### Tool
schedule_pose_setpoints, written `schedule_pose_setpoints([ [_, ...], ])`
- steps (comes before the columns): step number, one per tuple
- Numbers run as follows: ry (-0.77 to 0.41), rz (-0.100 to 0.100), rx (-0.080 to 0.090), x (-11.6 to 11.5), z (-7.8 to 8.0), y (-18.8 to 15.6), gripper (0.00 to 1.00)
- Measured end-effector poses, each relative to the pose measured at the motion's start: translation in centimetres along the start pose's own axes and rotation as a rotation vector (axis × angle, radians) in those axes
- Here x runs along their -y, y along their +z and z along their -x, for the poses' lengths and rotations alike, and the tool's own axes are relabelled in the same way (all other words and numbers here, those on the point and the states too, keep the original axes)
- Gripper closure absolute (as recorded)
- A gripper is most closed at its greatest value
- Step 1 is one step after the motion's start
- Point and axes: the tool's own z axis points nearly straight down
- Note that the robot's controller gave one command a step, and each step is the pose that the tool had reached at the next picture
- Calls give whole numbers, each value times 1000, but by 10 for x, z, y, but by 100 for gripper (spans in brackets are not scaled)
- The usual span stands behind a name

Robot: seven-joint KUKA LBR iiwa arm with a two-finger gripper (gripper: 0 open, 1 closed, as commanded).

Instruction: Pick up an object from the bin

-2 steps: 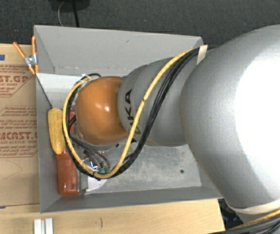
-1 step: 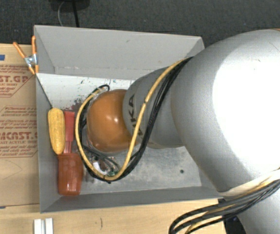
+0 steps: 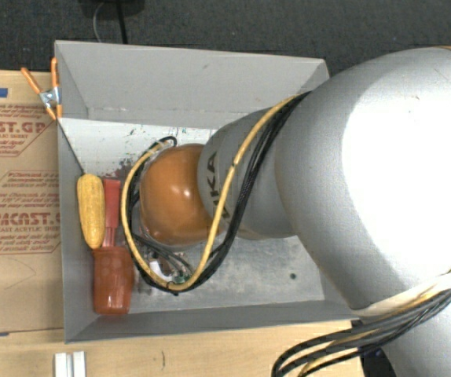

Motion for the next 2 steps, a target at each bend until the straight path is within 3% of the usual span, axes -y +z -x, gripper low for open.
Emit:
schedule_pose_setpoints([
  [1,-16,-2,-24,-1,-5,-36,100],
  [2,-33,1,-9,2,1,-74,100],
])
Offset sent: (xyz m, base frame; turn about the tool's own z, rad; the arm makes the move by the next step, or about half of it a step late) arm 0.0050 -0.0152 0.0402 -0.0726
